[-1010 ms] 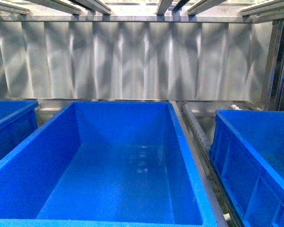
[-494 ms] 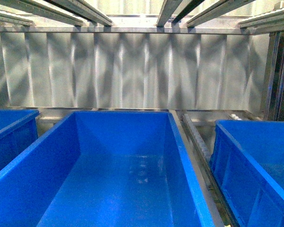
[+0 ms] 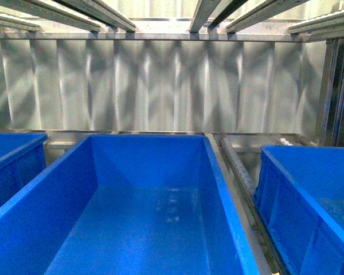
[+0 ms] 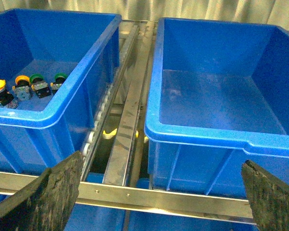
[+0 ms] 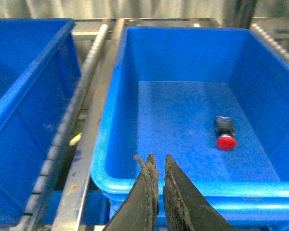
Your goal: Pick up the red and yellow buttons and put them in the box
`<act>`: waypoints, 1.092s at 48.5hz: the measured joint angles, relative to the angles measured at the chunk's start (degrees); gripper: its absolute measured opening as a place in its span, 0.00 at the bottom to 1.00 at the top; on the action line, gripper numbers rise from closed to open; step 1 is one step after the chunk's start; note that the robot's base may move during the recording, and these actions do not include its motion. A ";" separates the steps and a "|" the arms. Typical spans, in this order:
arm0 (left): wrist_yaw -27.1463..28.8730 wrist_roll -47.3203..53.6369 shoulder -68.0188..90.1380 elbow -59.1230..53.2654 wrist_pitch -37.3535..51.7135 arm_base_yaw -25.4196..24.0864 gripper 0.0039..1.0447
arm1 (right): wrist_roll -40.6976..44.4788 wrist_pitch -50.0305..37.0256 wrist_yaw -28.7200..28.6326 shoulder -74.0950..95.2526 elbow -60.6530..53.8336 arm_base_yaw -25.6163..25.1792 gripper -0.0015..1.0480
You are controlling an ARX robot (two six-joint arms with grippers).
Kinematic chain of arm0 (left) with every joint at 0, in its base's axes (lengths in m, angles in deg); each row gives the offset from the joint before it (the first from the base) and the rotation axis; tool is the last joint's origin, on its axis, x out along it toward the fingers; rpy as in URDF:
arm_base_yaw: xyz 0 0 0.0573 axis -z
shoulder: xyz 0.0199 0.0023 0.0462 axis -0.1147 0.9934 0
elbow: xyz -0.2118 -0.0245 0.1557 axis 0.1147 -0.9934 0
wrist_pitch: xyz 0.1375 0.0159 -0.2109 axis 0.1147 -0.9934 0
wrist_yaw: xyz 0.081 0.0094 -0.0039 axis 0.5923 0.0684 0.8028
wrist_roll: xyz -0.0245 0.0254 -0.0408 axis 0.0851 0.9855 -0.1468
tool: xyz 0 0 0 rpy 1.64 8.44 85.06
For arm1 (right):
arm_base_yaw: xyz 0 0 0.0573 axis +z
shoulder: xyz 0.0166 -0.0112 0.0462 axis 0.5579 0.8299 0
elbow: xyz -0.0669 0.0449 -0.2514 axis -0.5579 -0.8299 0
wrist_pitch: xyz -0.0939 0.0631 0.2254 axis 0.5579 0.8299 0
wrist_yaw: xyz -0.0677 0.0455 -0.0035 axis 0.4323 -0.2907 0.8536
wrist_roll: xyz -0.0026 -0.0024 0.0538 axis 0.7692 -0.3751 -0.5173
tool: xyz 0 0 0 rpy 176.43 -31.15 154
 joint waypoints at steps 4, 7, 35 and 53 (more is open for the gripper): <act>0.00 -0.02 0.00 0.00 0.00 0.00 0.93 | -0.02 0.72 1.95 -1.99 -1.11 2.60 0.03; -0.02 -0.02 0.00 0.00 0.00 0.00 0.93 | 0.00 1.36 1.88 -3.48 -1.95 3.43 0.03; 0.00 -0.02 0.00 0.00 0.00 0.00 0.93 | 0.02 7.96 2.32 -15.58 -6.80 3.72 0.03; 0.00 0.00 0.00 0.00 0.00 0.00 0.93 | 0.00 13.79 2.34 -22.36 -6.82 3.72 0.03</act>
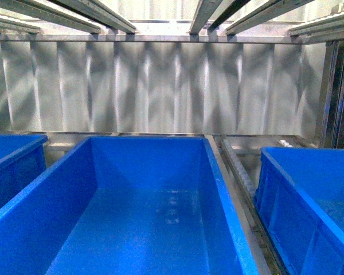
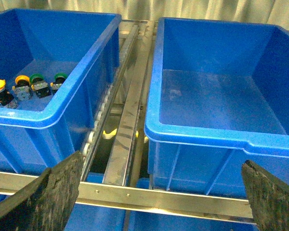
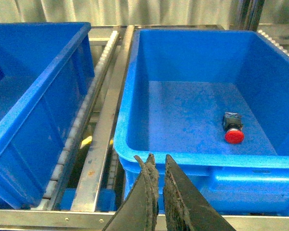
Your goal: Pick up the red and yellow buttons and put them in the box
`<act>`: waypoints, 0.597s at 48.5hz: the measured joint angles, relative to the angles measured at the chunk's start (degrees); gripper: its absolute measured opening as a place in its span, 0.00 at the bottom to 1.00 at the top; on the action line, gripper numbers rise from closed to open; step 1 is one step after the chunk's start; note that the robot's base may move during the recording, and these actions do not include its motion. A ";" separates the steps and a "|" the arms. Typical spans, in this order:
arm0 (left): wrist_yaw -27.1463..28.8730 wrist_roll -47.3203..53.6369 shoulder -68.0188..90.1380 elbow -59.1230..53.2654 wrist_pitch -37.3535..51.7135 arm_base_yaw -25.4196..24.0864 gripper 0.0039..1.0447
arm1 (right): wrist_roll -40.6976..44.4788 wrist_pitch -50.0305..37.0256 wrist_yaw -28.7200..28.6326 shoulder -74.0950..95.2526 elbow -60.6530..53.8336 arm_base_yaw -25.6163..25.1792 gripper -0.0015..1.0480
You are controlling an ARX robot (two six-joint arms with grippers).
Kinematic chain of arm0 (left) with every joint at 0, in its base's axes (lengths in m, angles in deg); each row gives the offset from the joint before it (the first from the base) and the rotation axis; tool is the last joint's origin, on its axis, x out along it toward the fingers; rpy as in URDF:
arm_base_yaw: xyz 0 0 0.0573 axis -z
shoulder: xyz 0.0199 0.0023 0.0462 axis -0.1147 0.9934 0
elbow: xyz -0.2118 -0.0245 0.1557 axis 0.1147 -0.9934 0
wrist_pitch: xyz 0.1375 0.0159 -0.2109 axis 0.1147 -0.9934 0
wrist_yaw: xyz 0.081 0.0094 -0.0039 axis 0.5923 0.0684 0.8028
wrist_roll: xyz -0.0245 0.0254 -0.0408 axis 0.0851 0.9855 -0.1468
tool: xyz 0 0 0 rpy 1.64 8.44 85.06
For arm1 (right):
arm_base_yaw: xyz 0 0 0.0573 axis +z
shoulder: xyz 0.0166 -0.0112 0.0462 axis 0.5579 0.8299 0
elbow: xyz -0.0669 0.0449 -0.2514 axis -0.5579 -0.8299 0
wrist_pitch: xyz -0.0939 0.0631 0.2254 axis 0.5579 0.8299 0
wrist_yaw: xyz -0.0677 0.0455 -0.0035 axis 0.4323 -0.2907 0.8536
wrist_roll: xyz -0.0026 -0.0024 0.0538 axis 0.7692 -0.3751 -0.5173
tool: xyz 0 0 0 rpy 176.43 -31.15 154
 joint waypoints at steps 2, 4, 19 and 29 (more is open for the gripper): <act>0.00 0.00 0.00 0.00 0.00 0.00 0.93 | 0.00 0.55 0.00 -0.52 0.00 0.00 0.03; 0.00 0.00 0.00 0.00 0.00 0.00 0.93 | 0.00 1.20 0.00 -1.25 0.00 0.00 0.03; -0.04 0.00 0.00 0.00 0.00 0.00 0.93 | 0.00 12.02 -0.20 -10.14 0.02 0.00 0.03; 0.00 0.00 0.00 0.00 0.00 0.00 0.93 | 0.00 14.82 0.07 -14.62 0.02 0.00 0.03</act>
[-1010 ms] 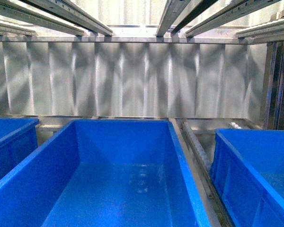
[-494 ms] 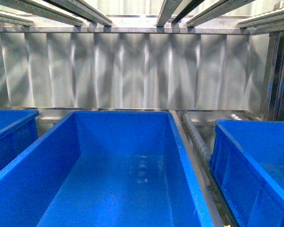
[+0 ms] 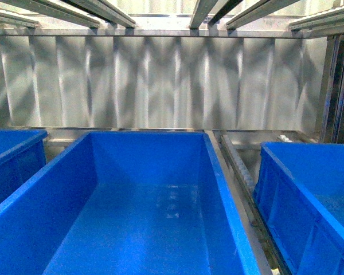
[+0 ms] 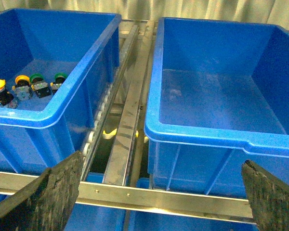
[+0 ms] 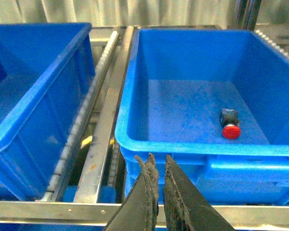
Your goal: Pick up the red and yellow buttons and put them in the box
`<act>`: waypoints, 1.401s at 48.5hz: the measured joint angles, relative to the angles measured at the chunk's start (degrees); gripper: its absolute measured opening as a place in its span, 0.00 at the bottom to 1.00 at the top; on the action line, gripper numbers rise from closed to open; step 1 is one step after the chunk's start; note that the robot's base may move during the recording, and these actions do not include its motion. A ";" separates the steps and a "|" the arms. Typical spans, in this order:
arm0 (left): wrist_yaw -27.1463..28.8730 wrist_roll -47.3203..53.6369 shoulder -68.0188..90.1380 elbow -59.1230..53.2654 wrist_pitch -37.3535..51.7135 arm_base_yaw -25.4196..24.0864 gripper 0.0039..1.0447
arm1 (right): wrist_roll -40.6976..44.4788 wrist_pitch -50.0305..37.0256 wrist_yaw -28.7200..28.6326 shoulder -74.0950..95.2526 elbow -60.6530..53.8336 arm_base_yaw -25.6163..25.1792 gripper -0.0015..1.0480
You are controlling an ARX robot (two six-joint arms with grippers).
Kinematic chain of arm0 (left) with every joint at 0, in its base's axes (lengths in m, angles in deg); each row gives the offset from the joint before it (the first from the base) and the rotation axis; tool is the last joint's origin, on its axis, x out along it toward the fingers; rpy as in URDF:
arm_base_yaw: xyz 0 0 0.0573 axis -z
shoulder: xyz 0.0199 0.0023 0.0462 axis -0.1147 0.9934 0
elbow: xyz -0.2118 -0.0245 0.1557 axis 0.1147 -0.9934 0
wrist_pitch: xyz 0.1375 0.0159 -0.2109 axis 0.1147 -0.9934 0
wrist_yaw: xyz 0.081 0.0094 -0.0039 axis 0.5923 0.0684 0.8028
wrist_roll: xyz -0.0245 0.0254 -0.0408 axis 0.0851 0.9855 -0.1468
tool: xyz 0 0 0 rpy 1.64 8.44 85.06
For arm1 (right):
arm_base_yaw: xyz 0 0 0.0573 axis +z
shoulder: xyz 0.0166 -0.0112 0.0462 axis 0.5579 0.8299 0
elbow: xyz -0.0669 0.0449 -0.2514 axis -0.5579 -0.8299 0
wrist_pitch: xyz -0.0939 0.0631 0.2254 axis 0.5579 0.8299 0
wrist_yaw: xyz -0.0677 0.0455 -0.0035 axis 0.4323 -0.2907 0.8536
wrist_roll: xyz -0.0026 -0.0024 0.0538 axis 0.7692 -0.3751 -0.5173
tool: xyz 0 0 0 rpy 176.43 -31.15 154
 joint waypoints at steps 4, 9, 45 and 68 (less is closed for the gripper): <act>0.00 0.00 0.00 0.00 0.00 0.00 0.93 | 0.02 0.07 -0.07 -0.09 0.00 0.00 0.08; 0.00 0.00 0.00 0.00 0.00 0.00 0.93 | 0.02 0.07 -0.09 -0.09 0.00 0.00 0.23; -0.02 0.00 0.00 0.00 0.00 0.00 0.93 | 0.02 0.09 -0.04 -0.07 0.00 0.00 0.94; -0.04 0.00 0.00 0.00 0.00 -0.02 0.93 | 0.02 0.13 0.11 -0.07 0.00 0.07 0.94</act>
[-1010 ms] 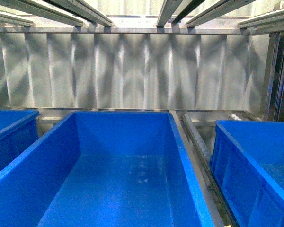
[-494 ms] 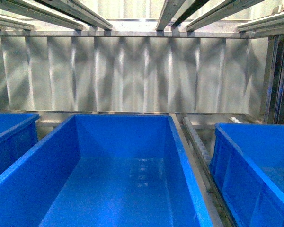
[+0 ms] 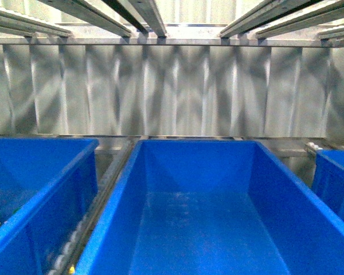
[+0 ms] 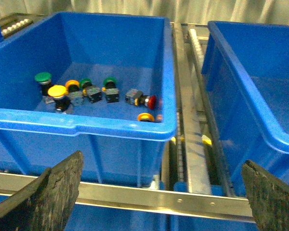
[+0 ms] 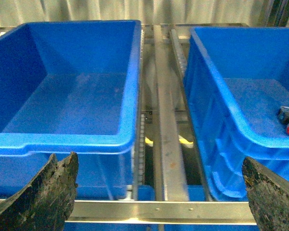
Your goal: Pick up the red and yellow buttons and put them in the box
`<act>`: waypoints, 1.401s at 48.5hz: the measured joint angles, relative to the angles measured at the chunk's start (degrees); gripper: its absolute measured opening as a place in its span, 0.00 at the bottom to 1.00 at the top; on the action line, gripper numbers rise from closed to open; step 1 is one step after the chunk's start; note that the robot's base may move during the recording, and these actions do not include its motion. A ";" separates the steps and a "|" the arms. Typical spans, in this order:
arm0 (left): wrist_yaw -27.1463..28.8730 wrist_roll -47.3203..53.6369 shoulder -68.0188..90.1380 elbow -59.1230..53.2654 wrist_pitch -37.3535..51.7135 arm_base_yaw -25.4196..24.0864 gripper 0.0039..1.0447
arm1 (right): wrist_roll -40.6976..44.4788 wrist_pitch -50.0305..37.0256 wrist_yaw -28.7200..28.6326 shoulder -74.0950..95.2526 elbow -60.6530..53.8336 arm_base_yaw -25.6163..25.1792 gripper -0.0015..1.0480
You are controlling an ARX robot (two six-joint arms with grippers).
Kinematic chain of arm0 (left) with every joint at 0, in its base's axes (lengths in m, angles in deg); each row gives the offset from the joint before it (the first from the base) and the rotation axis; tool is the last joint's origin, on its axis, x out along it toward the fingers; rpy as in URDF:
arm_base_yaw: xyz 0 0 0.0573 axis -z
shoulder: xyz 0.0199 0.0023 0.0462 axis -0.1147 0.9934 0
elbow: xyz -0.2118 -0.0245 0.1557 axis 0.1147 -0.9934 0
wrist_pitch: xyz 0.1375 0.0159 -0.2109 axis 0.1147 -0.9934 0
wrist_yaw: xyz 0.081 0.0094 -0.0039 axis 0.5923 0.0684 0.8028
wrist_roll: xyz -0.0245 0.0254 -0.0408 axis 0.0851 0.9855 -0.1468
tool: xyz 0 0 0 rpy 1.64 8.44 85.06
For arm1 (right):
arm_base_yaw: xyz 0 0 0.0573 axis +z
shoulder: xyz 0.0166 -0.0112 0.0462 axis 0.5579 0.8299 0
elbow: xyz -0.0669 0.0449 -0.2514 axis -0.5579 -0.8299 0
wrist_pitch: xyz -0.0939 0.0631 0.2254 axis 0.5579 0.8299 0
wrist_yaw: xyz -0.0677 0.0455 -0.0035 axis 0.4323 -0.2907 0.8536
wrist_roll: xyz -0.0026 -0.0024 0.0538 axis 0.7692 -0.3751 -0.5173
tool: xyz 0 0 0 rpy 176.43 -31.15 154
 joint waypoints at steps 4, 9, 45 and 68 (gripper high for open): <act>0.04 0.00 0.00 0.00 0.00 0.00 0.93 | 0.00 0.02 -0.02 0.00 0.00 0.00 0.94; 0.04 0.02 0.00 0.00 0.00 0.00 0.93 | -0.02 0.04 0.00 0.00 0.00 0.00 0.94; 21.84 -16.52 32.94 16.31 10.69 11.08 0.93 | 0.00 0.07 -0.20 -0.02 -0.04 0.02 0.94; 13.07 -6.45 84.72 56.43 3.48 9.35 0.93 | 0.00 0.07 -0.20 -0.02 -0.04 0.02 0.94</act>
